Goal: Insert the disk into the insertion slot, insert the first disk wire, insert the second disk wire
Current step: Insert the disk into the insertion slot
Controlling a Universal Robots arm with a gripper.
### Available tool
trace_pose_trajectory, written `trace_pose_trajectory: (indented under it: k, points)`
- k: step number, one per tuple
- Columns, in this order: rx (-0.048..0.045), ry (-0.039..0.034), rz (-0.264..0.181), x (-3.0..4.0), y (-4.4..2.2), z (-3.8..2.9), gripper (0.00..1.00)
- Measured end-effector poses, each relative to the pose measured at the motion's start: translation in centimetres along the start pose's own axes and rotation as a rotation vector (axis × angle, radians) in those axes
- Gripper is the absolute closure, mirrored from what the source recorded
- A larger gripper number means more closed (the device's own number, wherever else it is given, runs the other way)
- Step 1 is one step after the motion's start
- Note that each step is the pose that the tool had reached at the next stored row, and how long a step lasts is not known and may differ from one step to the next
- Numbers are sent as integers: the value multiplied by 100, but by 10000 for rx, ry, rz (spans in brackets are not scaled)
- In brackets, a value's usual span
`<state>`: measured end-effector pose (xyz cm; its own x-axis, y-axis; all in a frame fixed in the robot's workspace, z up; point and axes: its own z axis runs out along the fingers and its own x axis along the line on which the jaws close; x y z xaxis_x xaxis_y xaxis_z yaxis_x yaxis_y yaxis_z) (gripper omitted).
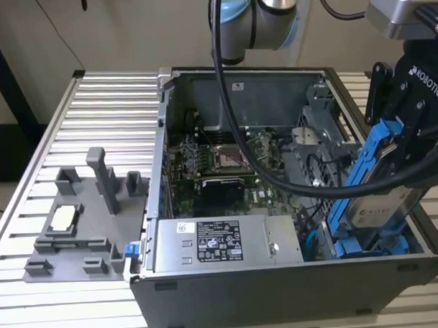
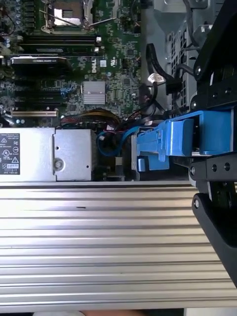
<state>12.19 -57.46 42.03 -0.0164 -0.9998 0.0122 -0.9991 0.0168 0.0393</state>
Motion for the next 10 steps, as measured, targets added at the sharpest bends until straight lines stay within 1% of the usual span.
trace_pose_trajectory:
  k: [2,7,10]
  points:
    - [-2,-28,0,-1,-6,18,67]
    - [-10,-130,-5,-8,-28,50,67]
    - [-13,-157,-5,-10,-34,82,67]
